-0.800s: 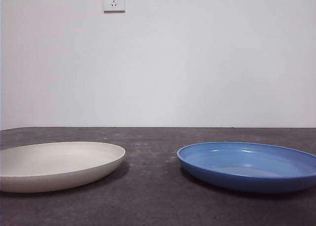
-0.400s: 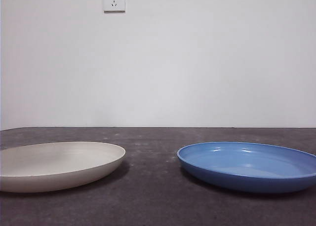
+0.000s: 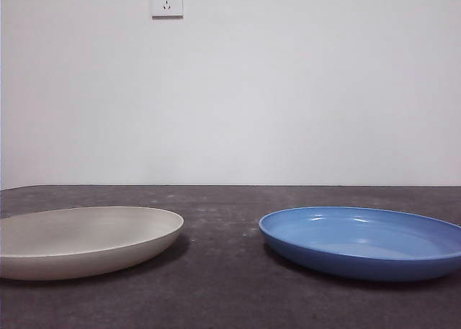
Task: Pick up the white plate, put it on the blue plate, put it on desk
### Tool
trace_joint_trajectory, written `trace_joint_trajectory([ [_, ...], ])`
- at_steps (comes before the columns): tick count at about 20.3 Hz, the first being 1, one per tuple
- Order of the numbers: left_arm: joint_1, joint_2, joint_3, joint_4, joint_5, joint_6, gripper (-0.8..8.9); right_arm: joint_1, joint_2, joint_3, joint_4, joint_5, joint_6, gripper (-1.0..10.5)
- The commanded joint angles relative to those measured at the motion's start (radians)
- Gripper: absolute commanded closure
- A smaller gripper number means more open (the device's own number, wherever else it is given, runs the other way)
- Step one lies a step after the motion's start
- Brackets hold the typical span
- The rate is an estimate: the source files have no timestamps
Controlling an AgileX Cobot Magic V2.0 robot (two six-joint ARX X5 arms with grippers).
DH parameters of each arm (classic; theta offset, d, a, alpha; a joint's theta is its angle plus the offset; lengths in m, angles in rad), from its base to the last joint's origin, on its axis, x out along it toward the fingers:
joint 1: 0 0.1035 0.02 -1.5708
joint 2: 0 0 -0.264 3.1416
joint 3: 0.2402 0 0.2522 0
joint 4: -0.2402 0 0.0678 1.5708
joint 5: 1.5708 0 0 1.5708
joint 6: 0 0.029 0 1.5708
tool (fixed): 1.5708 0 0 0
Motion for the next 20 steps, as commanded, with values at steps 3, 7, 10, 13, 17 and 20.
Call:
trace_joint_trajectory([
  [3,-0.025,0.003,0.02,-0.039,0.019,0.064,7.87,0.004,0.006,0.013,-0.045,-0.019,-0.062,9.4],
  [7,-0.027,0.003,0.02,-0.059,0.018,0.064,6.63,0.004,-0.003,0.013,-0.045,-0.003,-0.068,9.3],
  [10,-0.027,0.003,0.02,-0.058,0.018,0.064,4.31,0.004,-0.007,0.013,-0.043,0.023,-0.067,8.4],
  [13,-0.027,0.003,0.02,-0.054,0.018,0.064,1.99,0.004,-0.007,0.013,-0.042,0.072,-0.035,4.9],
  [17,-0.027,0.003,0.02,-0.046,0.018,0.063,0.69,0.004,-0.007,0.013,-0.041,0.082,-0.026,2.8],
  [20,-0.027,0.002,0.02,-0.049,0.018,0.045,0.71,0.004,-0.007,0.013,-0.041,0.081,-0.026,2.8],
])
